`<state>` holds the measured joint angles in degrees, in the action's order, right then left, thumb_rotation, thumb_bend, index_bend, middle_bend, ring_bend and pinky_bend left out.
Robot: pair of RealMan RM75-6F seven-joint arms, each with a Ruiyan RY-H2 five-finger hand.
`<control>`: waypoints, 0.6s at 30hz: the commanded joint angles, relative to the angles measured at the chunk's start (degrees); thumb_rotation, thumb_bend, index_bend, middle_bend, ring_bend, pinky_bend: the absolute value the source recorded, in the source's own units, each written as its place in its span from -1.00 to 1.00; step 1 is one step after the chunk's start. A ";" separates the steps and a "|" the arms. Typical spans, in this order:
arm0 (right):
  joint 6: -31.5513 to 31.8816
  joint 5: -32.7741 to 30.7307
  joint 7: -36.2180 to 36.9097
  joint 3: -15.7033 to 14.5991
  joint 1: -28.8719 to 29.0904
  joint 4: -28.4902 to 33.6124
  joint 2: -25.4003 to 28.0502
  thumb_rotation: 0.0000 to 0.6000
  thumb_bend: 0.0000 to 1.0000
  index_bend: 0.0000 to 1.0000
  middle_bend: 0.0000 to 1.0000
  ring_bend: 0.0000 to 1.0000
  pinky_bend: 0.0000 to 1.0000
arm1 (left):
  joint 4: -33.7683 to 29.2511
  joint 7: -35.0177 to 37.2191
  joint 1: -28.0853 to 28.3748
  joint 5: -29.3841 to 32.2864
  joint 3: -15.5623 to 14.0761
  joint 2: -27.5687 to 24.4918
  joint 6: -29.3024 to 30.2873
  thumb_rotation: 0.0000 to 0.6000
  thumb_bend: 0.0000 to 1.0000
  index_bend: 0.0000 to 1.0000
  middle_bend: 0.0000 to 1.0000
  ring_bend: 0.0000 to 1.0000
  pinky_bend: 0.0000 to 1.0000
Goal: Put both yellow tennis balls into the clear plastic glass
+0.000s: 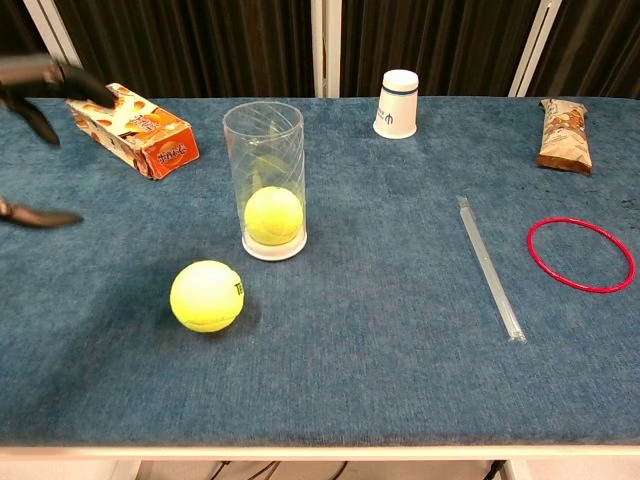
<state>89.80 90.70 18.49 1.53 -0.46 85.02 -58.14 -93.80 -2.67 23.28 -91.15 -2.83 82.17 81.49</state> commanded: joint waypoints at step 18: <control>1.75 -0.82 1.90 -0.33 -1.79 -1.32 0.57 1.00 -0.38 -1.00 -1.00 -1.00 -1.00 | 10.86 0.48 4.34 -3.82 -0.58 13.65 -11.65 1.00 -0.82 -0.50 -0.56 -0.65 -0.24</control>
<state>91.55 89.87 20.38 1.20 -2.25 83.71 -57.56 -83.41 -1.95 27.40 -95.21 -3.67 95.33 70.25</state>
